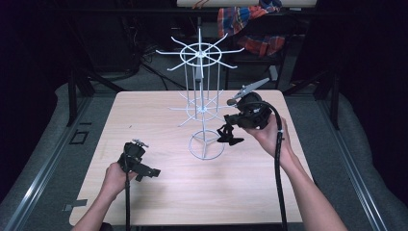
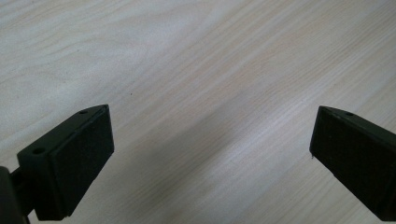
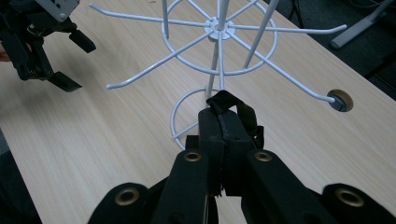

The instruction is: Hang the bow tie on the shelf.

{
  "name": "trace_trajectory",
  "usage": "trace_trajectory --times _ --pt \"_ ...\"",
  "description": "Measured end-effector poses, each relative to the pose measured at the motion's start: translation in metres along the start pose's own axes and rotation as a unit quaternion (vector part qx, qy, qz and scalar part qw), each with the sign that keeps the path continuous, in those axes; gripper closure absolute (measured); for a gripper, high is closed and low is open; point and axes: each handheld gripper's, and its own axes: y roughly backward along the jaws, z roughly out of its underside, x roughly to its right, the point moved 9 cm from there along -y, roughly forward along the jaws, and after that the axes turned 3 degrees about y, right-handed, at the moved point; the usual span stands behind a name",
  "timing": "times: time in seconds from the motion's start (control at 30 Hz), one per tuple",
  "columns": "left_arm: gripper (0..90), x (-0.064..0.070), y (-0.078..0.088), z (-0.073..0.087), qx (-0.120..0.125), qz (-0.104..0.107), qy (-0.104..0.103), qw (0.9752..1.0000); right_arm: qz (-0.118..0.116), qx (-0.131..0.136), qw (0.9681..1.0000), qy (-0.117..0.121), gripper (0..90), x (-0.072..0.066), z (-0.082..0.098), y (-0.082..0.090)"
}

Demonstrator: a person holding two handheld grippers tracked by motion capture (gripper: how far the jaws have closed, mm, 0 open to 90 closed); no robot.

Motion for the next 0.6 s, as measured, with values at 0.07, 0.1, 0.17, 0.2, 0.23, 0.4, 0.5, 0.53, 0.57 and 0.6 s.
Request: trace_trajectory --times 0.07,0.1,0.17,0.2,0.23,0.4,0.5,0.53,0.57,0.6 --pt "0.0 0.0 0.0 0.0 0.0 0.0 0.0 1.0 0.0 -0.001 1.0 0.002 89.7 -0.001 -0.001 -0.002" --pt "0.0 0.0 0.0 0.0 0.001 0.0 0.0 1.0 0.001 -0.003 1.0 0.003 89.6 -0.001 -0.002 -0.003" --pt "0.0 0.0 0.0 0.0 0.001 0.0 0.001 1.0 0.0 -0.003 1.0 0.002 89.7 -0.001 -0.002 -0.004" --pt "0.0 0.0 0.0 0.0 0.0 0.0 0.001 1.0 -0.001 -0.005 1.0 0.003 89.7 -0.001 -0.002 -0.006" --pt "0.0 0.0 0.0 0.0 0.0 0.0 0.001 1.0 -0.001 -0.005 1.0 0.002 89.6 -0.001 -0.002 -0.007" --pt "0.0 0.0 0.0 0.0 0.0 0.0 -0.001 1.0 -0.004 -0.011 0.9999 0.003 89.6 -0.002 -0.002 -0.01" --pt "0.0 0.0 0.0 0.0 0.0 0.0 -0.001 1.0 -0.005 -0.014 0.9999 0.004 89.6 -0.003 -0.002 -0.012" --pt "0.0 0.0 0.0 0.0 0.0 0.0 -0.001 1.0 -0.008 -0.014 0.9999 0.003 89.6 -0.005 -0.003 -0.014" --pt "0.0 0.0 0.0 0.0 0.0 0.0 -0.001 1.0 -0.007 -0.015 0.9999 0.005 89.6 -0.006 -0.003 -0.014" --pt "0.0 0.0 0.0 0.0 -0.001 0.0 -0.001 1.0 -0.007 -0.015 0.9998 0.006 89.6 -0.007 -0.003 -0.015"
